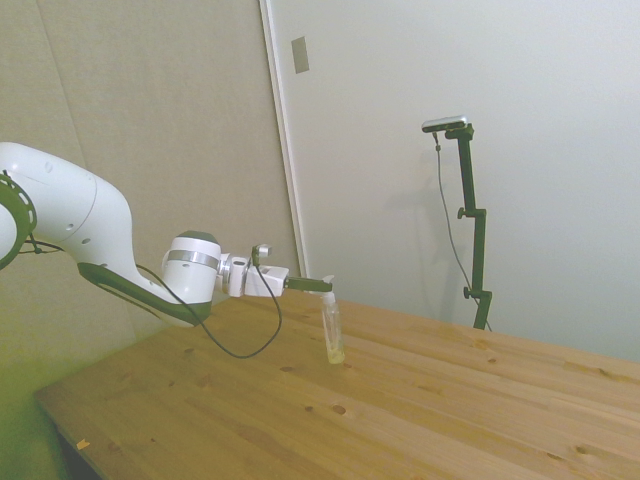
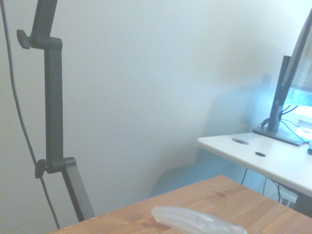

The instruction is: Stand the sanitizer

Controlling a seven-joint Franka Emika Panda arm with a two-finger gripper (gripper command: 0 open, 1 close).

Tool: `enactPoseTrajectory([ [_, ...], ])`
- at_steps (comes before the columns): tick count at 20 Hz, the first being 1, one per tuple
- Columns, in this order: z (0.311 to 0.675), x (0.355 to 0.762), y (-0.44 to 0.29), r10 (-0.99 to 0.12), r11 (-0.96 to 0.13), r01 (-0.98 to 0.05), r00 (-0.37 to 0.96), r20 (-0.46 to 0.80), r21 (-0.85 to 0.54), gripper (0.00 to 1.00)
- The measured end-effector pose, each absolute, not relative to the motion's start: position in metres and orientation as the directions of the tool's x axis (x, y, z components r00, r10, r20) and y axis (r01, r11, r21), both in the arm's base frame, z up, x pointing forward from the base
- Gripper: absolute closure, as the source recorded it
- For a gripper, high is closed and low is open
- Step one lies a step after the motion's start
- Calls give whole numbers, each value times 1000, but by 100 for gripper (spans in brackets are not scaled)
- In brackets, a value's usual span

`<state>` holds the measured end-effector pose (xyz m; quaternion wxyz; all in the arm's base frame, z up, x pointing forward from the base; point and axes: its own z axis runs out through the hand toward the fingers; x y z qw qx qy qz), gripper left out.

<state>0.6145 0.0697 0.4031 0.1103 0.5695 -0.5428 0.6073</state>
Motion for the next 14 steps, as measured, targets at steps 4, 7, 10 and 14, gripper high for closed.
enactPoseTrajectory([
  [4, 397, 620, 69, -483, -385, -756, -323, 814, -529, 100],
  [7, 393, 622, 68, -482, -384, -759, -320, 815, -525, 100],
  [10, 390, 623, 69, -484, -385, -761, -315, 816, -522, 0],
  [14, 392, 624, 72, -491, -389, -756, -314, 813, -527, 0],
])
